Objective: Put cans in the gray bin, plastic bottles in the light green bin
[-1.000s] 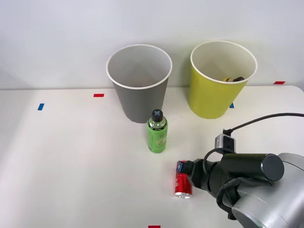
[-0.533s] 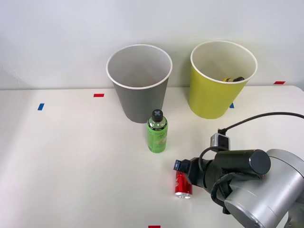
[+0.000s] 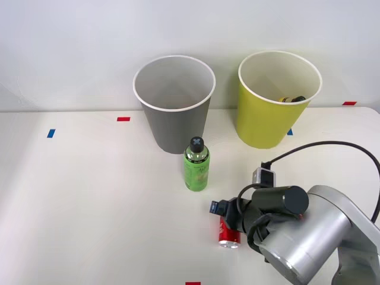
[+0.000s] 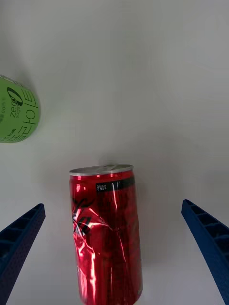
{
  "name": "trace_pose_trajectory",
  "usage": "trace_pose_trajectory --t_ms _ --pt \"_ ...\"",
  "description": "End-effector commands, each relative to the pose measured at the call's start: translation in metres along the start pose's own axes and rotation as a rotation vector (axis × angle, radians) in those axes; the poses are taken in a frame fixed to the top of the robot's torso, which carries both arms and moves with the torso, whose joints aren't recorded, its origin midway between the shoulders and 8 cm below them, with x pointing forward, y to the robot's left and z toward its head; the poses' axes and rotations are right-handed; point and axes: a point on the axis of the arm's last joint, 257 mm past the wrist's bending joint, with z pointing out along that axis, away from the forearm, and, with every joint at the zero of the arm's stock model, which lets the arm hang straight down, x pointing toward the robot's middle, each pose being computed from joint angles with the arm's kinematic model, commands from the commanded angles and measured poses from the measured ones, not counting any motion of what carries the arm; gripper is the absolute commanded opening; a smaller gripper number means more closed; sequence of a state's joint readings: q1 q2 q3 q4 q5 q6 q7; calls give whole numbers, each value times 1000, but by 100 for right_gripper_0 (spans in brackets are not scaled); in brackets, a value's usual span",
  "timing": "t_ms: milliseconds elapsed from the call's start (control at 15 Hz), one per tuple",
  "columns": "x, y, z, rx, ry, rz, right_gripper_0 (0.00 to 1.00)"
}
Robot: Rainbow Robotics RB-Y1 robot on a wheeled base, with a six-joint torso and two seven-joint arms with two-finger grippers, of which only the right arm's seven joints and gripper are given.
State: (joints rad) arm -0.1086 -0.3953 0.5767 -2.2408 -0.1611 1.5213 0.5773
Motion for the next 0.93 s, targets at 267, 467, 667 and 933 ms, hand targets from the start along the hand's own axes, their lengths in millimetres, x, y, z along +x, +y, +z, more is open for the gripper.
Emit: trace_pose_trajectory --t_ms 267,467,667,933 --pt "-5 -2 6 20 -14 -9 100" --pt "-6 -4 7 24 -14 -15 100" --pt "-3 -9 11 37 -4 -18 100" --pt "-1 -9 16 45 4 -24 100"
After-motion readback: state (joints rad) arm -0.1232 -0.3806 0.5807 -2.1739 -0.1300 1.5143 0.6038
